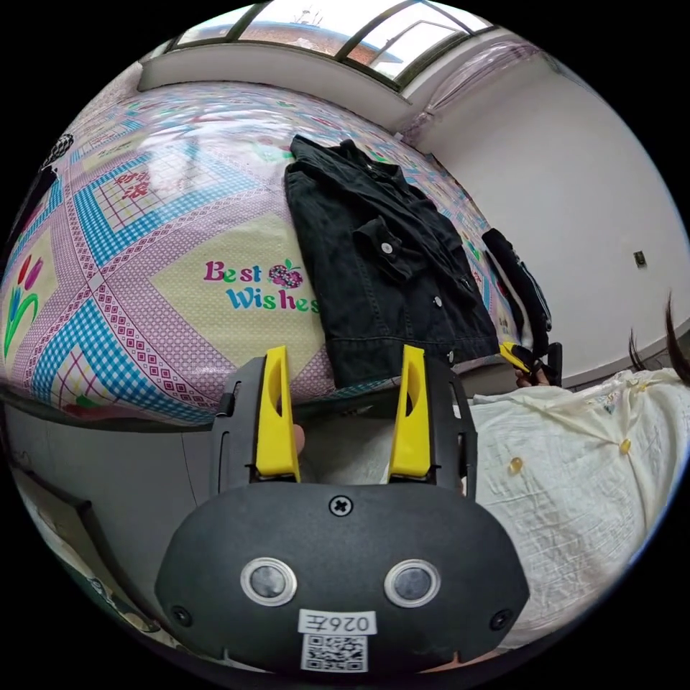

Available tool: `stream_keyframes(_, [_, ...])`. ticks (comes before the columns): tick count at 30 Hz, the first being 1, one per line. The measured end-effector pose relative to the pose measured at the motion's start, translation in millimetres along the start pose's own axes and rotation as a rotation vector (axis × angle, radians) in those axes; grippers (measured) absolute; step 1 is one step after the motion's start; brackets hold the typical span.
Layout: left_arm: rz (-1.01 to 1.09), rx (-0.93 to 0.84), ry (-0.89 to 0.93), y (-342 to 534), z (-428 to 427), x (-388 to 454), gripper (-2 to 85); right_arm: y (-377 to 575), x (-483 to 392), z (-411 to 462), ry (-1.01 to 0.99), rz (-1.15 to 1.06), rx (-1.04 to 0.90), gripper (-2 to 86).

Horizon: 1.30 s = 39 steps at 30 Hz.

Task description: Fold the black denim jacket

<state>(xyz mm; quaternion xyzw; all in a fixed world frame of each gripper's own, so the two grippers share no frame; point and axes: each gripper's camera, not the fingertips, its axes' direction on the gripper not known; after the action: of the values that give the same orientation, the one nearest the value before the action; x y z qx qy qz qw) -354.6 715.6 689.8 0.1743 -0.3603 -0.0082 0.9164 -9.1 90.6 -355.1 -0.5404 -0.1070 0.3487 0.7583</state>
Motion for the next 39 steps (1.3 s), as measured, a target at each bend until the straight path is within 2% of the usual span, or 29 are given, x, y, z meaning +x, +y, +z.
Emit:
stream_keyframes(7, [-0.045,-0.02,0.094,-2.5,35.7,-52.4,11.3,-19.8,12.5,-6.9,-0.093,-0.088,-0.013,10.4])
stream_keyframes(10, [-0.112,-0.043,0.138,-1.9,52.4,-88.6,5.2,-33.0,15.5,-4.9,-0.105,-0.123,-0.058,9.1])
stream_keyframes(13, [-0.173,-0.026,0.229,5.4,65.0,-121.3,2.9,-44.6,24.2,-4.0,-0.118,-0.128,-0.107,5.3])
stream_keyframes(17, [-0.225,0.02,0.347,18.8,73.8,-155.3,1.7,-48.6,47.7,-7.7,-0.174,-0.074,-0.175,-0.5])
stream_keyframes(21, [-0.269,0.084,0.496,36.3,75.4,-183.4,1.2,-44.6,71.9,-24.9,-0.292,-0.004,-0.15,-1.1])
stream_keyframes(27, [-0.245,0.069,0.687,50.3,69.3,-202.2,1.1,-36.9,99.5,-59.4,-0.446,0.098,-0.19,-1.2])
stream_keyframes(29, [-0.245,0.092,0.746,45.3,64.2,-208.6,1.1,-43.0,105.7,-79.3,-0.552,0.13,-0.157,-1.2])
stream_keyframes(34, [-0.211,0.227,0.878,-19.9,51.5,-223.7,1.1,-97.6,97.6,-107.0,-0.701,0.117,-0.048,-1.4])
stream_keyframes(39, [-0.182,0.256,0.88,-115.8,64.4,-235.9,1.3,-191.8,90.2,-95.1,-0.749,0.114,-0.005,-1.4])
